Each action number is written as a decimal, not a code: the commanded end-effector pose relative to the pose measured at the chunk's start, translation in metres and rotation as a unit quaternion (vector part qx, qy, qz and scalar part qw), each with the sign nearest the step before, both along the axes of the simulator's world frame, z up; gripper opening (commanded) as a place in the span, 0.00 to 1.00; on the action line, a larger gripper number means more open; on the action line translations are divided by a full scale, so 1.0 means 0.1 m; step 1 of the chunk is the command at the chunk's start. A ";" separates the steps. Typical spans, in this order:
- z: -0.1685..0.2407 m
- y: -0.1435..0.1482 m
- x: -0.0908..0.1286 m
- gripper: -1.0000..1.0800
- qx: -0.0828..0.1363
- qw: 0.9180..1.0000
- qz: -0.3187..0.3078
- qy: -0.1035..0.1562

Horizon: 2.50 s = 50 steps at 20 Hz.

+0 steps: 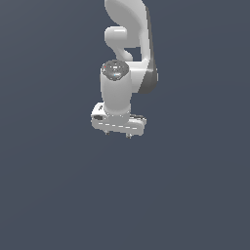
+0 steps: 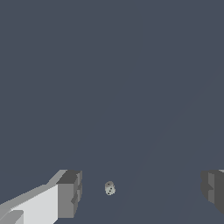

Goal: Pick up the object and move it to a goal position.

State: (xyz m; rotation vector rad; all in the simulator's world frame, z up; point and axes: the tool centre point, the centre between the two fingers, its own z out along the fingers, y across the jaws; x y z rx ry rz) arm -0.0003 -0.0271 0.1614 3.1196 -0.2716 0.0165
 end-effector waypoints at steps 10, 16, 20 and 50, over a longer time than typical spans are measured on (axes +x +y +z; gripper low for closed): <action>-0.27 0.15 -0.18 0.96 0.008 0.990 -0.138 0.002; -0.42 0.22 -0.30 0.96 0.011 0.976 -0.218 0.003; -0.51 0.26 -0.38 0.96 0.012 0.963 -0.270 0.003; -1.01 0.39 -0.93 0.96 0.008 0.819 -0.573 0.001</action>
